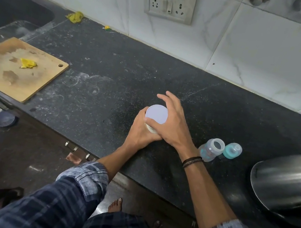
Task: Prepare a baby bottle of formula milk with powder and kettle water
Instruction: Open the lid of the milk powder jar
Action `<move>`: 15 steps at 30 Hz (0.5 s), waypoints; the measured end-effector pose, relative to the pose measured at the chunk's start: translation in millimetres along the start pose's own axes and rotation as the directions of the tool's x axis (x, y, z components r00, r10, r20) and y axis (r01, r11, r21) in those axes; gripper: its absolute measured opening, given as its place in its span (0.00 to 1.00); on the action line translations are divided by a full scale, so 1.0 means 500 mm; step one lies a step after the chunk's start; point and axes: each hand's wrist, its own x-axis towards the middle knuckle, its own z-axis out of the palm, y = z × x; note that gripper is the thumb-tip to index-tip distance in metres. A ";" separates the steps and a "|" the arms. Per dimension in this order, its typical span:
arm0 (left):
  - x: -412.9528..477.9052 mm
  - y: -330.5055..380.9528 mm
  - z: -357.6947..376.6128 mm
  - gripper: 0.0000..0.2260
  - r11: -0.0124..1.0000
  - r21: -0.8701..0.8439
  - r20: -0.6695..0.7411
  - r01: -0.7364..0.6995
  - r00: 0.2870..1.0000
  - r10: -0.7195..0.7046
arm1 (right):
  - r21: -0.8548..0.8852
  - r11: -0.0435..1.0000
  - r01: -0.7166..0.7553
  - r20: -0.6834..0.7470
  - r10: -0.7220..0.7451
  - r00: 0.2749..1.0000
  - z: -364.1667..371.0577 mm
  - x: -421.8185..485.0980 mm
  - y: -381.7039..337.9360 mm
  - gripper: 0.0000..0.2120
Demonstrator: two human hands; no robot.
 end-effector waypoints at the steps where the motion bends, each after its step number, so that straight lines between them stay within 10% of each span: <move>1: 0.000 -0.001 0.000 0.39 1.000 -0.004 0.000 0.003 1.000 -0.003 | -0.018 1.000 -0.013 0.002 0.013 1.000 0.001 0.000 -0.002 0.38; 15: 0.009 0.009 -0.004 0.35 0.999 -0.031 0.019 -0.031 0.999 0.032 | -0.010 0.999 -0.046 0.115 0.046 0.992 0.002 -0.001 0.001 0.41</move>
